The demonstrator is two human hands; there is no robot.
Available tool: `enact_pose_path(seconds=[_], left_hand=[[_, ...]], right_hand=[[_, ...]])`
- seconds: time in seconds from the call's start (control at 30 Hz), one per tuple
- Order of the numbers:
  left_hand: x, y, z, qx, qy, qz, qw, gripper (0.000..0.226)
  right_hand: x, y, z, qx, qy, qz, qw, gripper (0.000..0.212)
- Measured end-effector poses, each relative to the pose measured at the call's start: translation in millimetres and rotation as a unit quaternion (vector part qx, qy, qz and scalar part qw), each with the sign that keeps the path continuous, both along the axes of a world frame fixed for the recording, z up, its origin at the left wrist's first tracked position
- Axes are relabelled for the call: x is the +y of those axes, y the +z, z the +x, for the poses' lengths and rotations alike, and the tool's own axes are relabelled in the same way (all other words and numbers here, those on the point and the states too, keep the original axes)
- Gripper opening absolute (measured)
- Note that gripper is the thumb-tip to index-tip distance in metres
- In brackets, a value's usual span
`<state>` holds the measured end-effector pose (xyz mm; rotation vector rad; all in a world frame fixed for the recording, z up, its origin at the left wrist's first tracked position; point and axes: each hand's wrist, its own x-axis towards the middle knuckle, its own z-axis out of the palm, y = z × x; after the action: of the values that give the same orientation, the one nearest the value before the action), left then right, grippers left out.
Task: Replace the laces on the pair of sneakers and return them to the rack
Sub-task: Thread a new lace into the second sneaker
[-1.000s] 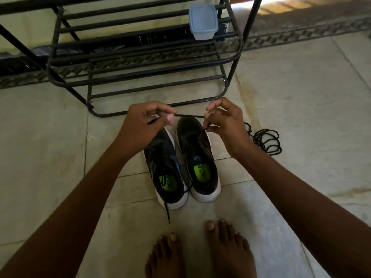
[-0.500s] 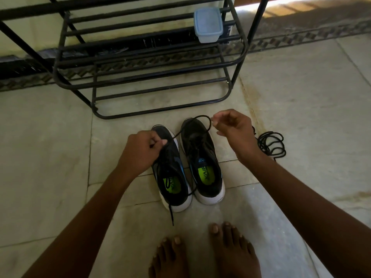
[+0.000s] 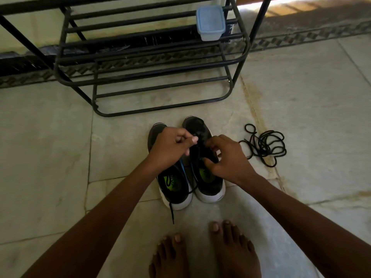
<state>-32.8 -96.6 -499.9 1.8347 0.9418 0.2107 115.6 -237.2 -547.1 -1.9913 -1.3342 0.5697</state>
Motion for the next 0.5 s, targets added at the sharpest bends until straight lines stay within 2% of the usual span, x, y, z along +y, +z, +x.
enact_pose_path(seconds=[0.2, 0.27, 0.33, 0.4, 0.5], left_hand=[[5, 7, 11, -0.015, 0.025, -0.032, 0.999, 0.007], [8, 8, 10, -0.011, 0.004, -0.049, 0.999, 0.007], [10, 10, 10, -0.011, -0.002, -0.056, 0.998, 0.017], [10, 9, 11, 0.008, 0.011, -0.029, 0.999, 0.025], [5, 7, 15, 0.024, 0.045, -0.01, 0.999, 0.017]], right_hand=[[14, -1, 0, -0.08, -0.012, -0.048, 0.996, 0.018], [16, -1, -2, -0.084, -0.038, -0.064, 0.994, 0.017], [18, -2, -2, -0.081, -0.056, -0.074, 0.992, 0.016], [20, -4, -3, -0.08, -0.065, -0.086, 0.991, 0.016], [21, -3, -2, -0.063, -0.072, -0.094, 0.991, 0.018]])
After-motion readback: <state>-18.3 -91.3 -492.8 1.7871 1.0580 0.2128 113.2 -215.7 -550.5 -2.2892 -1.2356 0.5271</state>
